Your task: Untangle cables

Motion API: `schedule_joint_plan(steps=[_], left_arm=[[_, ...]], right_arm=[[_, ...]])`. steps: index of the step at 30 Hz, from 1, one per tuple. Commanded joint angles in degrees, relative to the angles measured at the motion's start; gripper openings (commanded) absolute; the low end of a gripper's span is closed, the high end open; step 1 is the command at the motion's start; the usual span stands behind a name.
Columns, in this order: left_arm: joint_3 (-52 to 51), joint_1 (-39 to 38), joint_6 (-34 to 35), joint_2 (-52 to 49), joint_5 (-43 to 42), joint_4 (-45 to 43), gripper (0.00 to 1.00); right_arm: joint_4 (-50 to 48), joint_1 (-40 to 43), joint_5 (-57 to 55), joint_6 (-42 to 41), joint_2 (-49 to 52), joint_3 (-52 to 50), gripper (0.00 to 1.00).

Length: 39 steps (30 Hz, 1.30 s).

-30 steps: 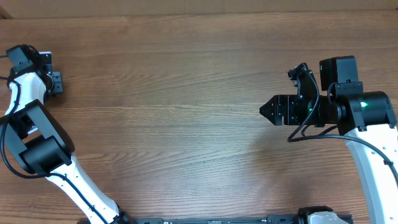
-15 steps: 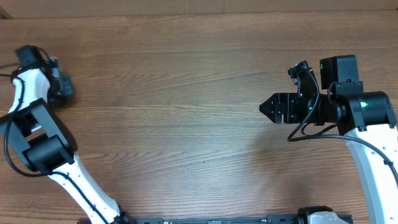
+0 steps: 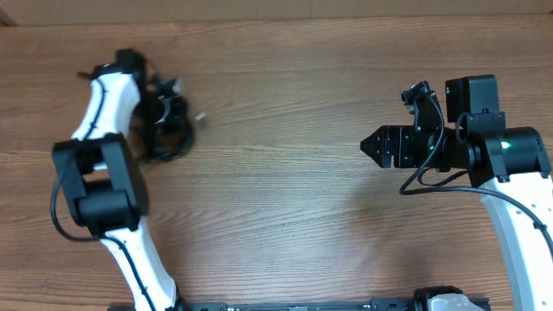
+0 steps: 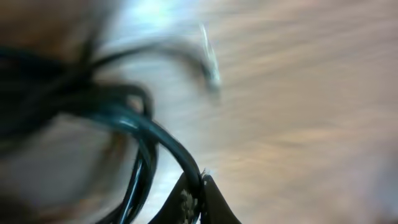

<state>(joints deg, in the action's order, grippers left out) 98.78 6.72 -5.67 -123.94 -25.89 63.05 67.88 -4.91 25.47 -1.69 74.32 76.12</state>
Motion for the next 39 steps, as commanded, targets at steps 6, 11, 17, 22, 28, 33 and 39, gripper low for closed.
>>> schedule_joint_plan(steps=[6, 11, 17, 22, 28, 33, 39], left_arm=[[0.44, -18.88, 3.89, 20.59, -11.43, 0.46, 0.04], [0.44, -24.57, 11.54, 23.15, -11.69, -2.27, 0.04], [0.44, -26.18, 14.95, 23.23, -19.67, -6.45, 0.04], [0.44, -26.25, 15.02, 23.21, -27.34, -10.01, 0.04], [0.44, -26.25, 20.06, 23.19, -29.22, -12.26, 0.04], [0.44, -26.21, 27.93, 23.19, -27.28, -15.19, 0.04], [0.44, -26.73, 36.13, 23.17, -16.57, -15.28, 0.04]], right_arm=[[-3.48, -0.28, 1.27, -9.7, 1.01, 1.16, 0.67], [-2.62, -0.28, 1.49, -10.12, 2.89, 1.16, 0.66], [-3.82, -0.28, 7.89, -10.08, 4.04, 1.16, 0.63], [-5.14, -1.18, 12.52, -10.12, 5.57, 1.16, 0.63], [-8.63, -4.02, 15.23, -11.78, 7.52, 1.14, 0.59], [-14.91, -4.42, 14.64, -21.16, 7.61, 1.14, 0.6], [-14.16, -4.42, 7.85, -27.08, 7.67, 1.14, 0.6]])
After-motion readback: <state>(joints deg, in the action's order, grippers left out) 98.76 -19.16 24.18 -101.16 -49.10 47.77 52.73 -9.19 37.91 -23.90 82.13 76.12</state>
